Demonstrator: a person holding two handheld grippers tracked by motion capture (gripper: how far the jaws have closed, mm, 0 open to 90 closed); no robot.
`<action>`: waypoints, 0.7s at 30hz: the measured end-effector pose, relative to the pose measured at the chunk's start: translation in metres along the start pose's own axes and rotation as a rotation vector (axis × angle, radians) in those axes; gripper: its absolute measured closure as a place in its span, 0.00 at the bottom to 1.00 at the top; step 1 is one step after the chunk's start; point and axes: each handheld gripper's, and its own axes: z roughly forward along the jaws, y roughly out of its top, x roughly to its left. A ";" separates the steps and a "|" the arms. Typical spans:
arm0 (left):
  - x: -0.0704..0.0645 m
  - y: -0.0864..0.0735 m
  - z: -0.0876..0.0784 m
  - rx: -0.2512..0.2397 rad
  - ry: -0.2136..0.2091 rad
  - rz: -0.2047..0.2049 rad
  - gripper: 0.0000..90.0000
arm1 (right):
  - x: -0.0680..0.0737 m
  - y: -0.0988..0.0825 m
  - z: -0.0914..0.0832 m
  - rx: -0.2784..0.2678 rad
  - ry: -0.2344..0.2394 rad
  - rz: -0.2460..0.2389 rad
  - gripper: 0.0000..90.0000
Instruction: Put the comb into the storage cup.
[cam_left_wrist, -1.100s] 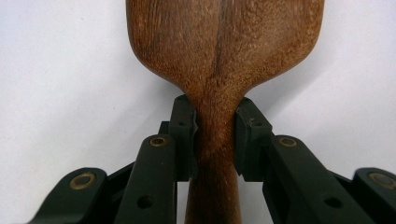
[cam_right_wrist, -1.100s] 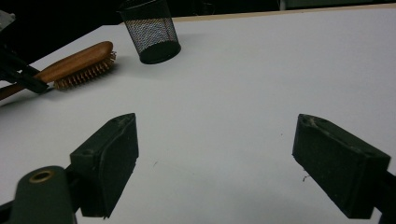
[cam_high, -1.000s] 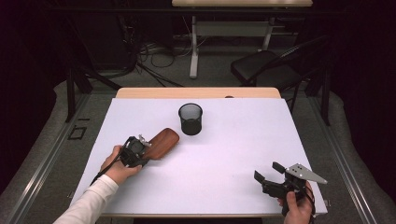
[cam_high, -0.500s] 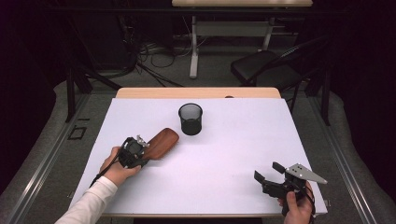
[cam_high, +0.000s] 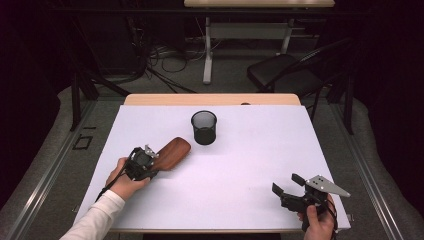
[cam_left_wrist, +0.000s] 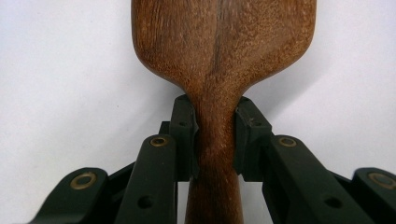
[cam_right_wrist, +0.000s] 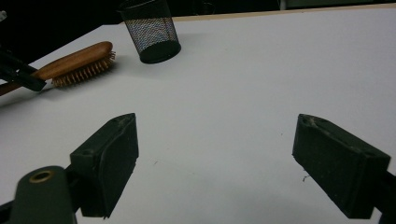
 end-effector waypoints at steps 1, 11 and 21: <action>0.000 0.000 -0.001 -0.004 0.003 0.000 0.80 | 0.000 0.000 0.000 0.000 0.000 0.000 0.16; 0.001 -0.002 -0.010 -0.047 0.021 -0.009 0.80 | 0.000 0.000 0.000 0.003 0.000 0.000 0.16; 0.000 -0.003 -0.021 -0.093 0.044 -0.008 0.80 | 0.000 0.000 0.000 0.004 0.000 -0.002 0.16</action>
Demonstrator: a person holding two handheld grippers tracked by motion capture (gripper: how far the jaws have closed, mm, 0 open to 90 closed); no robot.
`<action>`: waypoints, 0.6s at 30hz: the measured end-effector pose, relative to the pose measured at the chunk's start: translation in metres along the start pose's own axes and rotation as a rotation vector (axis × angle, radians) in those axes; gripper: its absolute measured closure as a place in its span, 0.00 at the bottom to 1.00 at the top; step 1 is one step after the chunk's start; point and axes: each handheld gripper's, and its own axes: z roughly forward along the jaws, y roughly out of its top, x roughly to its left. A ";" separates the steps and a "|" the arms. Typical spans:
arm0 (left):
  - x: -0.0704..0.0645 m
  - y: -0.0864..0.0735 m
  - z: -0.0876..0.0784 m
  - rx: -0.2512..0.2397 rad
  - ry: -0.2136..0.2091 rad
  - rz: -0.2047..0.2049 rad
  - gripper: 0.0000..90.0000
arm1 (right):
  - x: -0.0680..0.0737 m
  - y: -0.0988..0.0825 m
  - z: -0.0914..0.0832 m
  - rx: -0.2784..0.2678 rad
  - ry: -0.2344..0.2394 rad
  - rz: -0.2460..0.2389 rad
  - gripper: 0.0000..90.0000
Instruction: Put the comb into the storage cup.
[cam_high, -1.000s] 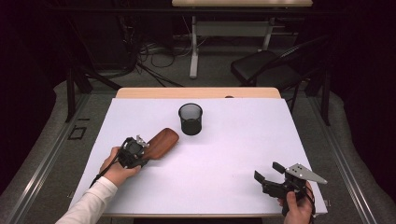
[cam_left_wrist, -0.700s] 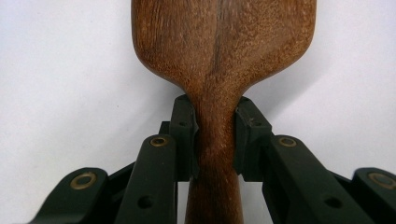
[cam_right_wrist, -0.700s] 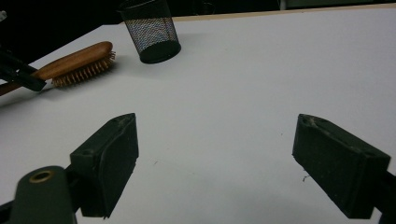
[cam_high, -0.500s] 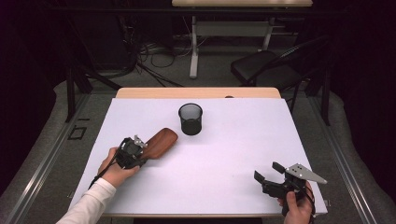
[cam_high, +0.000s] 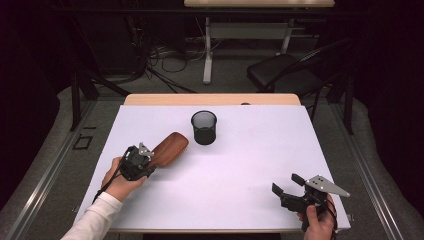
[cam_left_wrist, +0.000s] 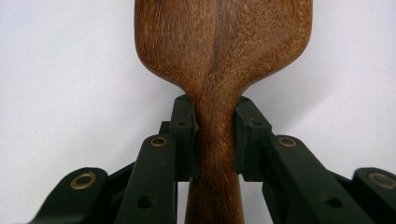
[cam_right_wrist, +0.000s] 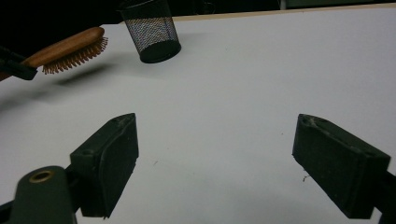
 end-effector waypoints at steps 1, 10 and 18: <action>0.000 0.000 -0.001 -0.006 0.002 -0.001 0.80 | 0.000 0.000 0.000 0.000 0.000 0.001 0.16; -0.003 0.002 -0.010 -0.043 0.014 0.009 0.80 | 0.000 0.000 0.000 -0.002 -0.002 0.000 0.16; -0.009 0.005 -0.017 -0.079 0.018 0.020 0.80 | 0.000 0.000 0.000 -0.001 0.000 0.001 0.16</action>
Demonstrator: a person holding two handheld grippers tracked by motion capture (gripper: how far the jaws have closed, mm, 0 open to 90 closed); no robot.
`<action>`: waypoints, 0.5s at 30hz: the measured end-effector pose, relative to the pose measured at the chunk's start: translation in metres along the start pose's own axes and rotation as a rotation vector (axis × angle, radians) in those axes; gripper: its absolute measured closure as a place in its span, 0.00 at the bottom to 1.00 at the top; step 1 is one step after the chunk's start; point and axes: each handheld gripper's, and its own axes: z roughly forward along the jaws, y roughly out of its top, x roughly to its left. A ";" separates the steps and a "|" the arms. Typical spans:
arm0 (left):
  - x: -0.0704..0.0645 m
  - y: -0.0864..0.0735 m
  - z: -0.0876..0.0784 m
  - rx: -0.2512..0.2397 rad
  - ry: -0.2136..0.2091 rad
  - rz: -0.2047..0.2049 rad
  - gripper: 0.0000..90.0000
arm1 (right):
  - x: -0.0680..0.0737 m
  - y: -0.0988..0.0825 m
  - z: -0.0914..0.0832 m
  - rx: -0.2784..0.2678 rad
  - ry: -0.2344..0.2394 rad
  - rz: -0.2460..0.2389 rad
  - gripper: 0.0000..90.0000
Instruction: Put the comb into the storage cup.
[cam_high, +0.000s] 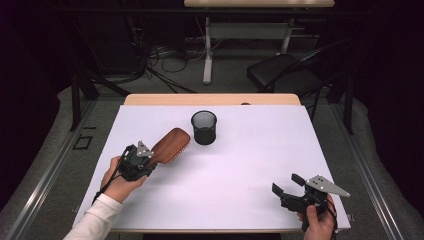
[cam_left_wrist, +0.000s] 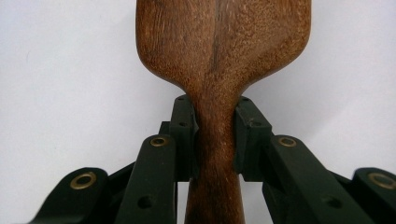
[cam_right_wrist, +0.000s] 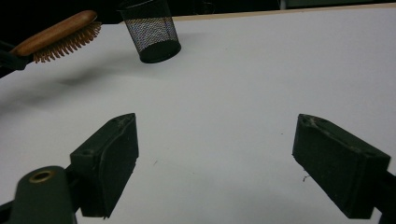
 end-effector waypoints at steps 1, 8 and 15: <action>-0.001 0.000 -0.001 -0.005 0.003 0.001 0.80 | 0.000 0.000 0.000 0.000 0.000 -0.001 0.16; -0.005 0.005 -0.008 -0.031 -0.004 0.013 0.80 | 0.000 0.000 0.000 0.001 0.000 0.000 0.16; -0.014 0.011 -0.013 -0.057 -0.008 0.042 0.80 | 0.000 0.000 0.000 0.002 0.000 0.000 0.16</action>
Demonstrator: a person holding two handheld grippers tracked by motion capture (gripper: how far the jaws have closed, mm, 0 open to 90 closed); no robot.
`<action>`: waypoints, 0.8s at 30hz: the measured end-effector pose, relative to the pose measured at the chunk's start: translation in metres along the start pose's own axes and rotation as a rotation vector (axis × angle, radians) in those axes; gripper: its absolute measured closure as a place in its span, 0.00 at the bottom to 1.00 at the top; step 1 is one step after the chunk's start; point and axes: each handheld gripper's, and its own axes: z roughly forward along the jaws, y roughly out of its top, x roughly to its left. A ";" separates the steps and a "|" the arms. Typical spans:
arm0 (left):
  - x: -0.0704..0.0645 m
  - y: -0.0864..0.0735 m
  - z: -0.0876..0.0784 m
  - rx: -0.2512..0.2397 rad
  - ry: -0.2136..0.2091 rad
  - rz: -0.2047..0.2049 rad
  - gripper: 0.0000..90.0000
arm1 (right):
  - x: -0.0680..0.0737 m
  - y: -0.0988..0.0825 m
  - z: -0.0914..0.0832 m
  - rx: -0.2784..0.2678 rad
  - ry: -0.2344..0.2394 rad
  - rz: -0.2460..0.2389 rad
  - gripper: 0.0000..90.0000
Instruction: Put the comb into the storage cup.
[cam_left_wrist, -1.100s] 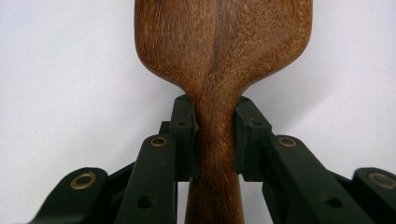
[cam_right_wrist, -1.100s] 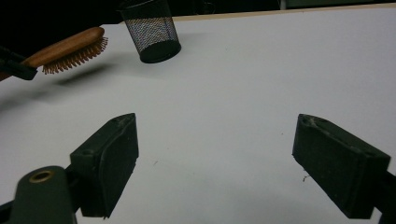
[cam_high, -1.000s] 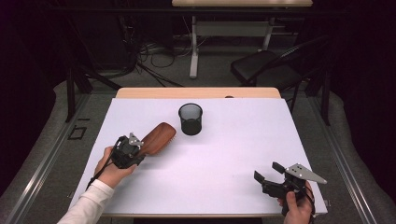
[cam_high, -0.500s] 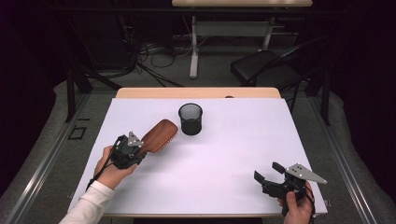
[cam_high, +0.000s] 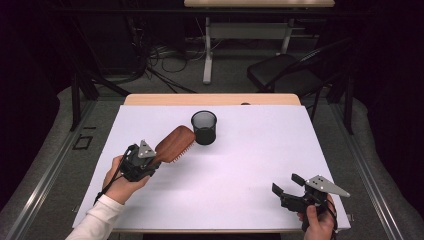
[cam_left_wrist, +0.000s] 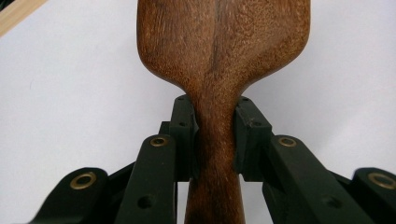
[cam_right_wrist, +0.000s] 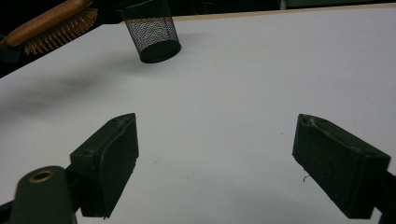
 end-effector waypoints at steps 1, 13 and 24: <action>-0.001 0.001 0.000 -0.004 0.001 0.002 0.80 | 0.000 0.000 0.000 -0.002 0.001 0.000 0.16; -0.016 0.017 -0.001 -0.040 -0.020 0.032 0.80 | 0.000 0.000 0.000 -0.002 0.002 0.000 0.16; -0.029 0.032 0.000 -0.081 -0.040 0.064 0.80 | 0.000 0.000 0.000 -0.002 0.003 0.001 0.16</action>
